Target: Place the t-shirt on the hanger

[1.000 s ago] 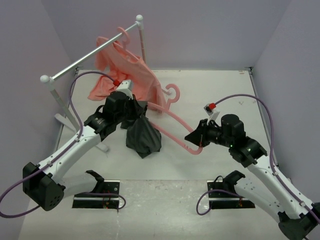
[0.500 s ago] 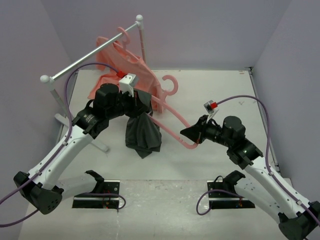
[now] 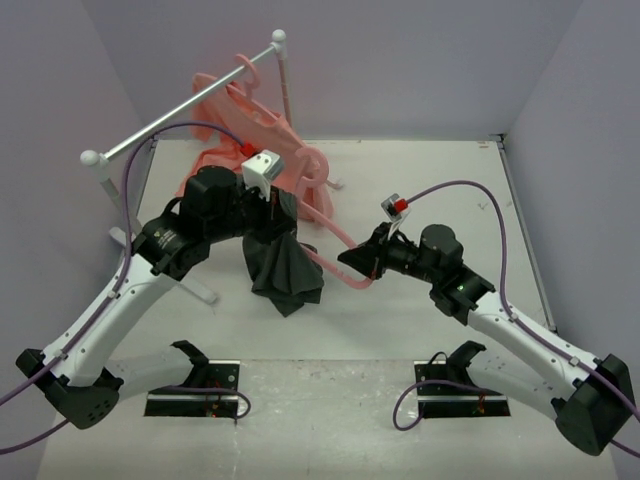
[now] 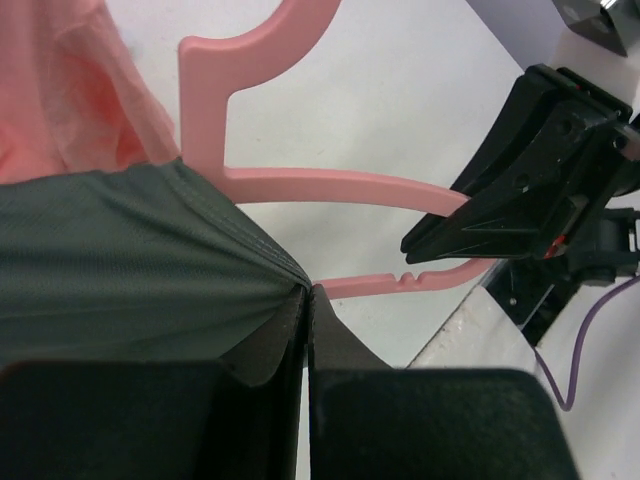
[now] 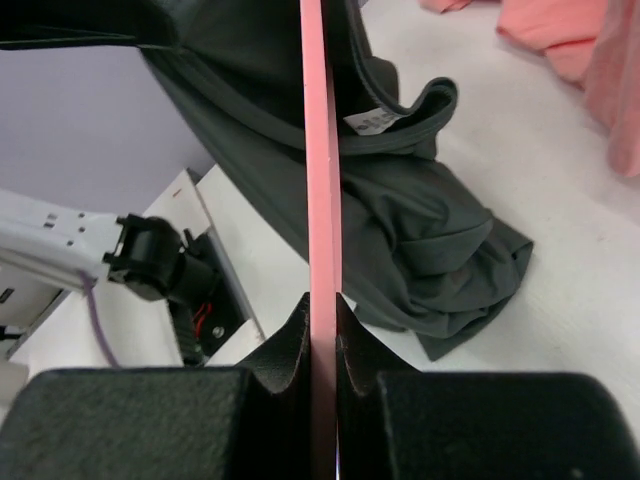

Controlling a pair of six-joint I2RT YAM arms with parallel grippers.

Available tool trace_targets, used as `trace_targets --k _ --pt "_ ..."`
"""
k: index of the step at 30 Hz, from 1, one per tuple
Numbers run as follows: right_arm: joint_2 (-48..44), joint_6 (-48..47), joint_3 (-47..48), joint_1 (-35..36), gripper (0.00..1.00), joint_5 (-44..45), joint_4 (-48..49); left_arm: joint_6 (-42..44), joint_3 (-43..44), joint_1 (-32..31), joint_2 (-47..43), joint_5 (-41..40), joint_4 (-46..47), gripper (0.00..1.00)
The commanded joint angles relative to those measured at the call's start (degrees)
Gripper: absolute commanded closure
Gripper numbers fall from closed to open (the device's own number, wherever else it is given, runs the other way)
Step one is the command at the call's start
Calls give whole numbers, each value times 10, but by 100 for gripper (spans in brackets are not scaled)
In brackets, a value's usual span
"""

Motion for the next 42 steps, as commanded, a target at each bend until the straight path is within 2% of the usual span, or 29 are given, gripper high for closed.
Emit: trace_targets --k 1,3,6,8,10,14,19,20,21,23,25,27,29,31,32,34,37,40,42 --pt "5 -46 36 1 100 80 98 25 74 -4 -9 -97 -64 100" --pt "7 -47 19 1 100 92 148 27 98 -4 -11 -135 -85 100" --pt "43 -64 15 1 100 79 210 41 122 -5 -16 -128 -88 100" --pt "68 -77 29 1 100 67 183 45 140 -4 -15 -130 -95 100" --pt "79 -79 55 1 100 17 169 52 170 -4 -8 -161 -116 100" --pt "41 -60 10 3 100 19 256 63 184 -4 -1 -204 -135 100" --pt "2 -69 -17 3 100 7 306 75 161 -4 -10 -120 -106 100" --pt "-6 -68 -28 3 100 7 326 78 161 -4 -10 -117 -96 93" --pt "-17 -68 -44 4 100 8 361 82 164 -4 -8 -124 -91 66" --pt "-27 -71 -54 4 100 14 380 83 182 -4 0 -151 -92 28" --pt "-33 -81 -52 3 100 30 361 84 216 -3 12 -205 -95 10" --pt "-35 -91 -55 2 100 38 356 83 256 -3 27 -258 -104 1" --pt "-41 -96 -70 -14 100 41 355 96 312 -3 66 -306 -126 0" --pt "-47 -102 -83 -27 100 33 352 127 348 -4 84 -304 -131 0" --pt "-55 -113 -91 -37 100 17 351 158 364 -4 91 -283 -124 0" --pt "-69 -131 -100 -52 100 -28 346 227 339 -4 80 -190 -89 8" --pt "-82 -150 -102 -90 100 -78 313 293 294 -3 51 -103 -45 2" --pt "-69 -179 -96 -142 100 -207 283 383 271 -3 40 -42 -35 0" --pt "-40 -199 -80 -196 100 -386 281 457 243 -3 36 13 -46 0"
